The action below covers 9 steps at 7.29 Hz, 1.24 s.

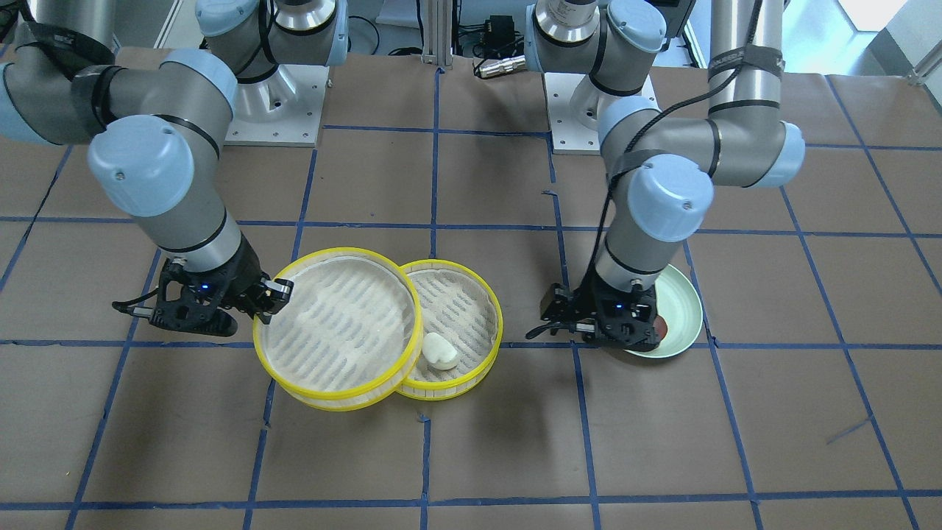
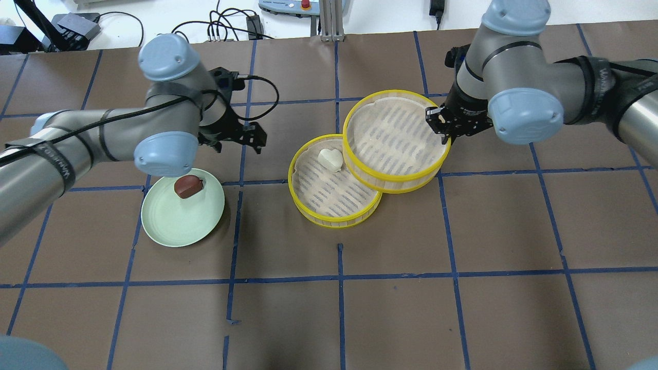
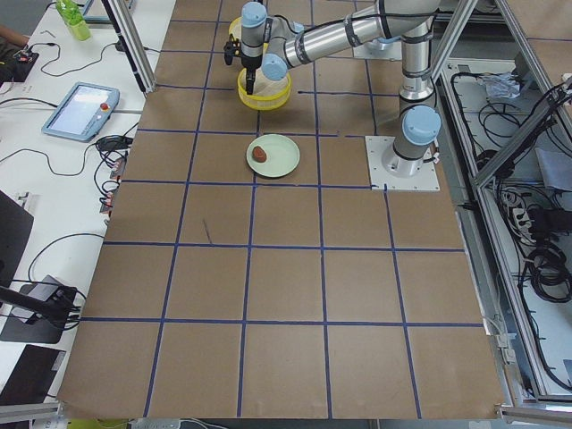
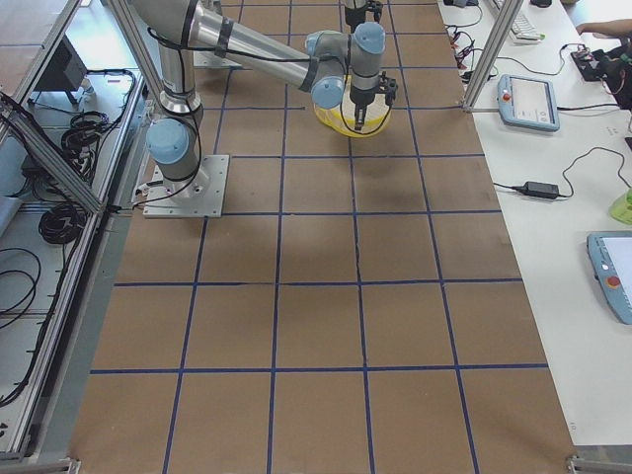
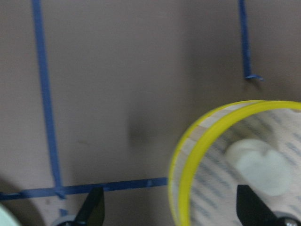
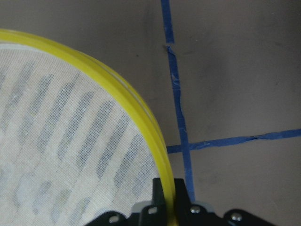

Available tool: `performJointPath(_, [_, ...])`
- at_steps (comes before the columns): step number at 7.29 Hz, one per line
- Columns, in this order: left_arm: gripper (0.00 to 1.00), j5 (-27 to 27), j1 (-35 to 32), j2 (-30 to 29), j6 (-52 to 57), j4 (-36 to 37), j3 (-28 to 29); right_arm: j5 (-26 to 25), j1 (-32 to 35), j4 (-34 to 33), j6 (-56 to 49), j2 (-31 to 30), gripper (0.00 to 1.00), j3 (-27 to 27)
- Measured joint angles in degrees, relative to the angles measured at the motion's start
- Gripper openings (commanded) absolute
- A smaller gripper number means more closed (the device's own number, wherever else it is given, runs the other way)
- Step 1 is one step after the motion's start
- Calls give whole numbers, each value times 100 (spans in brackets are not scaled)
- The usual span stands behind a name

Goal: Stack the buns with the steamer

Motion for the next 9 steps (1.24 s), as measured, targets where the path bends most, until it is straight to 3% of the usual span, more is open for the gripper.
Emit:
performJointPath(2, [94,60,789,120,1062,21,-431,-293,607,-7,735,180,6,-132])
performJointPath(4, [91,242,1097,11,1389,40,-530,-312,935,-15,1209,323,6,-185])
performJointPath(5, [80,281,1146,-144,1426,122,-521,-303,1023,-20,1332,359,6,-193])
performJointPath(7, [18,287,1171,-348,1428,384,-537,-306,1155,-38,1479,398,6,-194])
performJointPath(9, [11,259,1173,-363,1322,438,-557,-351,1238,-47,1506,415,6,-178])
